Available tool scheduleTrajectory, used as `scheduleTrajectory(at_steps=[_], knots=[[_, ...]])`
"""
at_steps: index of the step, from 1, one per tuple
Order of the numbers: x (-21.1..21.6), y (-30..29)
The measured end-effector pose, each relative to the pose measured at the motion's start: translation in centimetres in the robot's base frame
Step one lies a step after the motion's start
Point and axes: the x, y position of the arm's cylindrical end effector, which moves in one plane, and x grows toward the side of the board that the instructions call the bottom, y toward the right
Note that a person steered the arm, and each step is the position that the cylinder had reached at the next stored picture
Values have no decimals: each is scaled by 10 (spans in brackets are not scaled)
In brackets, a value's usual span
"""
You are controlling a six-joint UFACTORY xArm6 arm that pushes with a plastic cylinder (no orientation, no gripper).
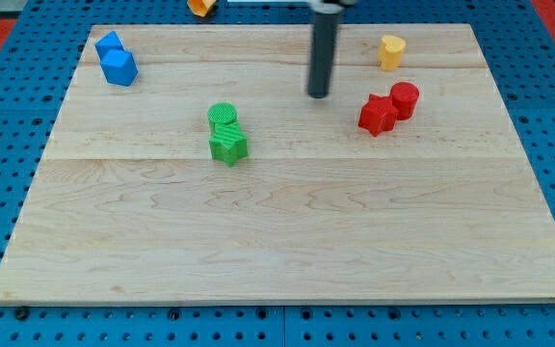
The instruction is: Move the cube to the top of the green circle
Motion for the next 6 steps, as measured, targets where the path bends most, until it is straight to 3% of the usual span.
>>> scheduleTrajectory(at_steps=[2, 3, 4, 5, 6], knots=[[13, -212], [-5, -304], [-37, -305], [-37, -205], [-56, -211]])
